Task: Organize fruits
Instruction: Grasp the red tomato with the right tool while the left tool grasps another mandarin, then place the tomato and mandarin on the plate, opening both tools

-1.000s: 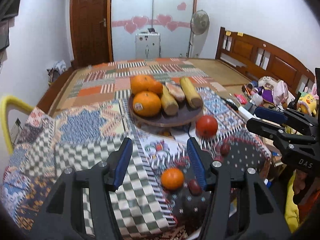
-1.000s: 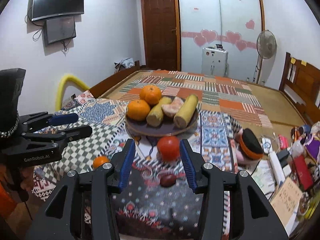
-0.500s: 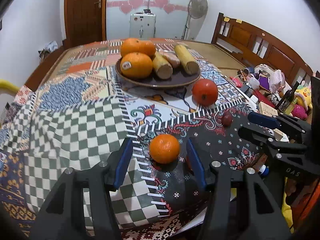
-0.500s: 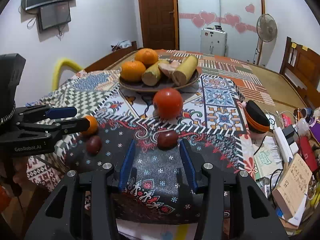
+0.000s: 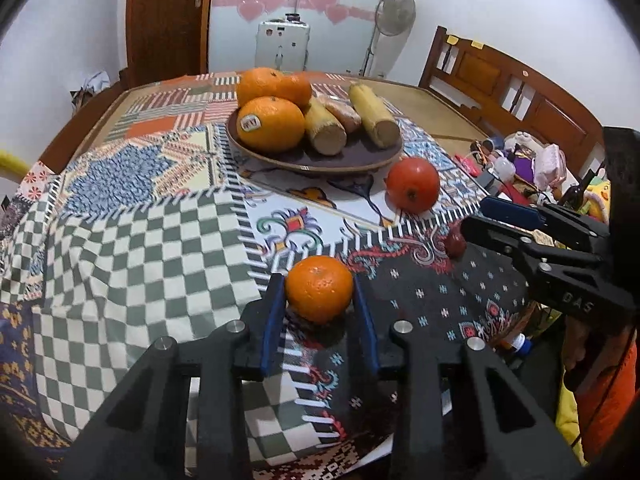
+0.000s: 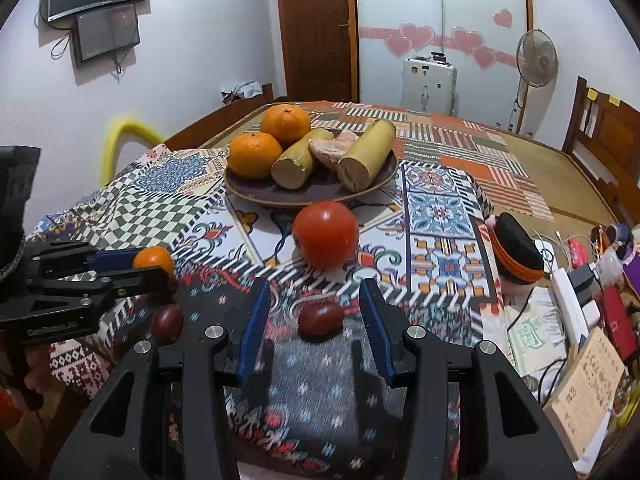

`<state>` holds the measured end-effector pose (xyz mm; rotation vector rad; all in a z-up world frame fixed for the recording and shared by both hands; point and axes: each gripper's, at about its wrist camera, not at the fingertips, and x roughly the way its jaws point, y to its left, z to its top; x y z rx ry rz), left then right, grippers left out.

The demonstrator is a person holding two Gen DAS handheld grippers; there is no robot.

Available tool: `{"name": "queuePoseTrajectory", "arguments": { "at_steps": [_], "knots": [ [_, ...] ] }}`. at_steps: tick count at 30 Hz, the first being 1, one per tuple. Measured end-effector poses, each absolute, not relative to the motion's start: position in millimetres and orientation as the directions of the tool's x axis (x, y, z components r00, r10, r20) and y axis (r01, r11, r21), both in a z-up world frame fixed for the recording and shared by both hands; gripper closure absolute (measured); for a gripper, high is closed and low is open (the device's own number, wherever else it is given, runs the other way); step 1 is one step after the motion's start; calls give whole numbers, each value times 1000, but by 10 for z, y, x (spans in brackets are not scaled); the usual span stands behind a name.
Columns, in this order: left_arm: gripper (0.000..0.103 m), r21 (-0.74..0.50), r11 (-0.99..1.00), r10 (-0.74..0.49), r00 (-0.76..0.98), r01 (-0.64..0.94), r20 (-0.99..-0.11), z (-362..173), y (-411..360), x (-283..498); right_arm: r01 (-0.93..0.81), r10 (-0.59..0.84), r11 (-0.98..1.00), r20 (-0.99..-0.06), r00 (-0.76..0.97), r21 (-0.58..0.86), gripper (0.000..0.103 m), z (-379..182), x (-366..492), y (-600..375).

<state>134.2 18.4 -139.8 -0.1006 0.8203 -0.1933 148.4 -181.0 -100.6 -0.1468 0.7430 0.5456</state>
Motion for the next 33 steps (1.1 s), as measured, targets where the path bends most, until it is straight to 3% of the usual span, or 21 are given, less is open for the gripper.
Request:
{"name": "queuePoseTrajectory", "arguments": {
  "at_steps": [5, 7, 9, 21, 23, 24, 33],
  "knots": [
    [69, -143, 983, -183, 694, 116, -697, -1292, 277, 1405, -538, 432, 839, -693, 578, 74, 60, -1013, 1665, -1728],
    [69, -141, 983, -180, 702, 114, -689, -1259, 315, 1431, -540, 435, 838, -696, 572, 80, 50, -1017, 1718, -1703],
    [69, -135, 985, -174, 710, 111, -683, -1236, 347, 1459, -541, 430, 838, -695, 576, 69, 47, -1018, 1753, -1679],
    [69, -124, 985, -171, 721, 118, -672, -1254, 379, 1674, -549, 385, 835, -740, 552, 26, 48, -1125, 1984, -1526],
    [69, -122, 985, -170, 721, 118, -672, -1261, 373, 1689, -551, 398, 833, -741, 540, 46, 50, -1145, 2005, -1539],
    [69, -122, 985, -170, 720, 118, -673, -1263, 372, 1698, -553, 401, 832, -742, 537, 49, 57, -1151, 2009, -1542],
    [69, -118, 986, -166, 724, 118, -670, -1229, 346, 1759, -554, 423, 830, -724, 545, 68, 58, -1092, 1945, -1564]
  ]
}}
